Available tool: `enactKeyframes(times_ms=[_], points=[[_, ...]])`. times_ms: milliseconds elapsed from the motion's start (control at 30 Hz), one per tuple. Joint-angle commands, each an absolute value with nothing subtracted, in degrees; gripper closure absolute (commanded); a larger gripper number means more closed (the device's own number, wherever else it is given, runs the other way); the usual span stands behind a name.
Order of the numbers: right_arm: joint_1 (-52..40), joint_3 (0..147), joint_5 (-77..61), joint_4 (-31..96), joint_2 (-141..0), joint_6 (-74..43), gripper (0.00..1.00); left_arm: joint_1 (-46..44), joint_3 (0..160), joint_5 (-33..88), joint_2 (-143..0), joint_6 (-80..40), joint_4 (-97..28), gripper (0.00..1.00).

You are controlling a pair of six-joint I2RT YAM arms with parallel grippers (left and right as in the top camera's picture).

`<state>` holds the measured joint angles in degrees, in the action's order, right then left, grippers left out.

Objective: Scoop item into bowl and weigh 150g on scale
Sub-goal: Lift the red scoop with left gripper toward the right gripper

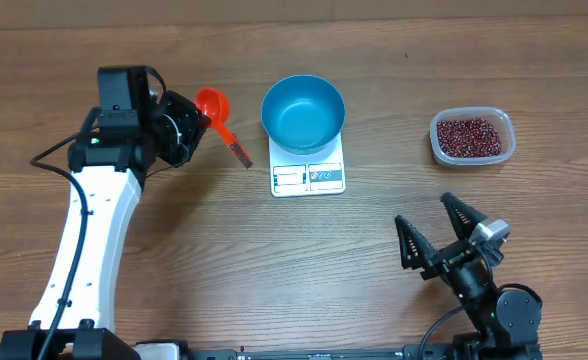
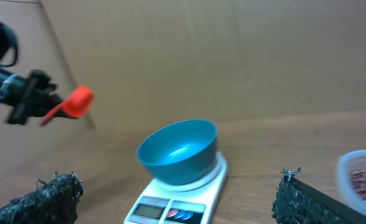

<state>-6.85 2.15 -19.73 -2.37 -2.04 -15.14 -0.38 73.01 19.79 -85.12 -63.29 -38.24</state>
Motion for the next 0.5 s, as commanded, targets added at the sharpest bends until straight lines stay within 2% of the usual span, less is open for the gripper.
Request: enactKeyframes(times_ms=[0, 167, 467], points=[[-7.1, 8.3, -23.6, -1.6, -5.7, -20.4, 0.00, -1.7, 73.2, 15.7, -85.1, -67.8, -38.3, 0.96], [-7.1, 18.4, -28.6, 3.7, -15.9, -21.6, 0.00, -2.0, 73.2, 15.4, -85.1, -71.0, -38.3, 0.96], [-7.1, 44.7, -39.2, 22.9, -42.8, -21.3, 0.00, -2.9, 73.2, 15.5, -85.1, -76.0, -38.3, 0.95]])
